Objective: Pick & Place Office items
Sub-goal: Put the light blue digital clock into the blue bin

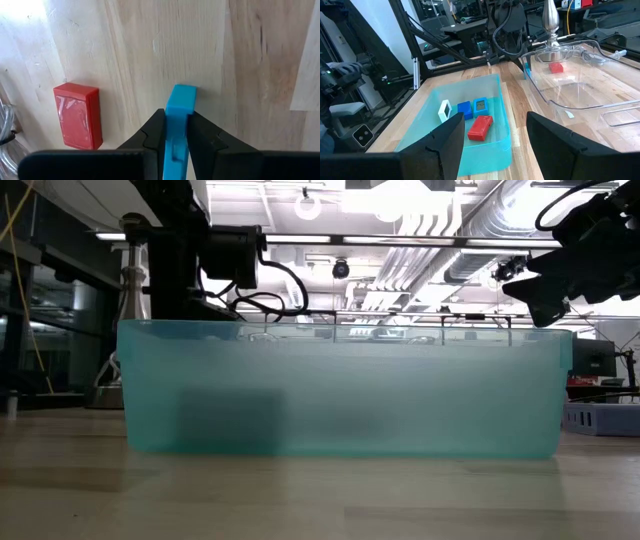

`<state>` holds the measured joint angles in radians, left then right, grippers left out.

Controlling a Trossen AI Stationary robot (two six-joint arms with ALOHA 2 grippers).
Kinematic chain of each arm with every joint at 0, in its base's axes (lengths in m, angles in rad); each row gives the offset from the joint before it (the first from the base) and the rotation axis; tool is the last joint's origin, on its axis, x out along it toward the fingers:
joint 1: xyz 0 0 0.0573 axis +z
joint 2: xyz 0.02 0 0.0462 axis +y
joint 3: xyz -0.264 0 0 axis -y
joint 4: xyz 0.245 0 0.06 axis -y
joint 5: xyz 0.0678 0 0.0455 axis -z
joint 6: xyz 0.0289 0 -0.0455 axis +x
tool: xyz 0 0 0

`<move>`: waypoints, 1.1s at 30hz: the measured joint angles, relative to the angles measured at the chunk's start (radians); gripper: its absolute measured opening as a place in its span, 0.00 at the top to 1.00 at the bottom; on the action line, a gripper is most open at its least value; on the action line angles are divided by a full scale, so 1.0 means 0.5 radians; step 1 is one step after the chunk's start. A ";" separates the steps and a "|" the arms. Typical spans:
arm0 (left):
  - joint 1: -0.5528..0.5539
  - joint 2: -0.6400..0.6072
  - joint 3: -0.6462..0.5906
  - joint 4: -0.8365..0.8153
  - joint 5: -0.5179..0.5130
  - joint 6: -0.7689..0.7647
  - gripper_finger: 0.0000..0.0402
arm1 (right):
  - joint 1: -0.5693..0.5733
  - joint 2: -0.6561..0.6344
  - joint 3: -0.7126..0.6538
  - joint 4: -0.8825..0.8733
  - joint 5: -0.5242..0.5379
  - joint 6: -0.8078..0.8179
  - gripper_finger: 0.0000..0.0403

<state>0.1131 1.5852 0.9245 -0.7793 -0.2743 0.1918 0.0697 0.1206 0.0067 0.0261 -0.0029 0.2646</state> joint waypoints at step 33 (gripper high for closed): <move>-0.836 -0.282 0.345 -0.078 -0.459 -0.536 0.87 | 0.000 0.000 0.000 0.000 0.001 0.000 0.50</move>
<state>-0.3050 1.4445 1.0971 -0.8182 -0.5037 -0.0763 0.0699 0.1206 0.0066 0.0261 -0.0026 0.2646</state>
